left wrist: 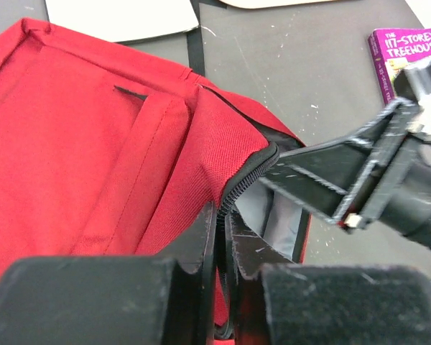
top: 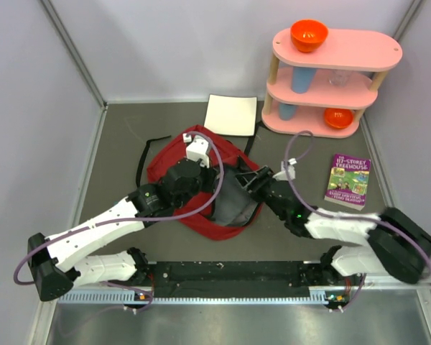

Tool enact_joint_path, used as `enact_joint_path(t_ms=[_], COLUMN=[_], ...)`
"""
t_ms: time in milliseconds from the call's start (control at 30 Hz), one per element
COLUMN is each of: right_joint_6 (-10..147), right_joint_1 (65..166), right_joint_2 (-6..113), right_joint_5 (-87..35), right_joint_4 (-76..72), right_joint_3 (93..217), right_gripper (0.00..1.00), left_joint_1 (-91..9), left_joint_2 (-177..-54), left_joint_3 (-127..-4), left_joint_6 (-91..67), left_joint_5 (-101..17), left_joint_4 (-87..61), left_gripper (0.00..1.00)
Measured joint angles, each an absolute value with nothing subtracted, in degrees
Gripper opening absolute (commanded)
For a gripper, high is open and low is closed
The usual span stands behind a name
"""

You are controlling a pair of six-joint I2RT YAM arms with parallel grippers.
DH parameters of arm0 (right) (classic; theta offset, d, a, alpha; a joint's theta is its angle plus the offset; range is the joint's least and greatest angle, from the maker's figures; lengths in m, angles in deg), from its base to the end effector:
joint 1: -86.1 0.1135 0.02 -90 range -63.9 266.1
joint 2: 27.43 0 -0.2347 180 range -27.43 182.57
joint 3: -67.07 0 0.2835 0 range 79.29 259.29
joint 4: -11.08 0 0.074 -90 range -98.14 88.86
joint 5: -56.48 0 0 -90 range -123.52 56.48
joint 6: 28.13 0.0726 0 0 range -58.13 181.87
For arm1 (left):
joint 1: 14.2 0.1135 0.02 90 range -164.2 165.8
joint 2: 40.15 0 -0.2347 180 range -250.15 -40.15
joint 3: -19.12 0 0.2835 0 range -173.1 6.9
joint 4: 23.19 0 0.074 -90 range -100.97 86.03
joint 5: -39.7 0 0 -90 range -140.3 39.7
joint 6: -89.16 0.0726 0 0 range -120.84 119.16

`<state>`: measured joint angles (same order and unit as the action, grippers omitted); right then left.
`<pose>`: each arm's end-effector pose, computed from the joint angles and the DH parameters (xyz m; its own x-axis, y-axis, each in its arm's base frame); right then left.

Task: Pack the student bag
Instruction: Place the book in the student bag, then move the book to the center of the board.

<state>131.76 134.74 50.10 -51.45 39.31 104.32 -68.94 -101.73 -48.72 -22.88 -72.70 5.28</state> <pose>0.2319 0.2296 0.1295 -0.5312 0.7487 -0.3966 -0.0476 0.4410 0.8962 0.2078 -0.2459 0.2975 -0.4091 -0.0223 -0.9122 0.4291 0.8776 -0.2139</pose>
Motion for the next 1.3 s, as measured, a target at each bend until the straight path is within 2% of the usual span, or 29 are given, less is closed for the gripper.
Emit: enact_joint_path(t_ms=[33, 133, 167, 267, 367, 600, 800, 1300], right_joint_6=[131.43, 128.44, 127.08, 121.22, 116.57, 108.63, 103.87, 96.50], right_joint_1=[134.74, 134.30, 133.62, 126.37, 117.34, 94.83, 74.96, 65.28], right_joint_2=[47.04, 34.00, 30.87, 21.69, 16.99, 10.46, 13.63, 32.99], right_joint_5=[-52.52, -57.37, -58.62, -60.63, -62.38, -60.72, -56.65, -55.23], right_joint_4=[36.20, 20.09, 16.66, 1.97, -8.87, -25.15, -29.37, -23.14], right_joint_3=[103.58, 102.90, 103.06, 106.71, 110.34, 110.73, 110.25, 110.69], right_gripper=[0.72, 0.79, 0.80, 0.85, 0.90, 0.95, 0.98, 0.99], left_joint_1=[-68.94, -68.94, -68.94, -68.88, -68.81, -68.81, -68.81, -68.77], left_joint_2=[-101.71, -101.65, -101.65, -101.62, -101.49, -101.19, -103.11, -104.42], left_joint_3=[-48.54, -48.26, -48.26, -48.26, -48.21, -47.58, -47.51, -46.51], left_joint_6=[-23.12, -23.97, -23.93, -24.32, -24.45, -24.93, -24.93, -24.74], left_joint_5=[-72.72, -72.91, -72.72, -71.10, -67.62, -60.46, -58.40, -58.07], left_joint_4=[5.28, 5.33, 5.35, 5.22, 4.08, -0.64, -2.15, -3.72], left_gripper=[0.20, 0.43, 0.61, 0.85, 0.91, 0.95, 0.95, 0.97])
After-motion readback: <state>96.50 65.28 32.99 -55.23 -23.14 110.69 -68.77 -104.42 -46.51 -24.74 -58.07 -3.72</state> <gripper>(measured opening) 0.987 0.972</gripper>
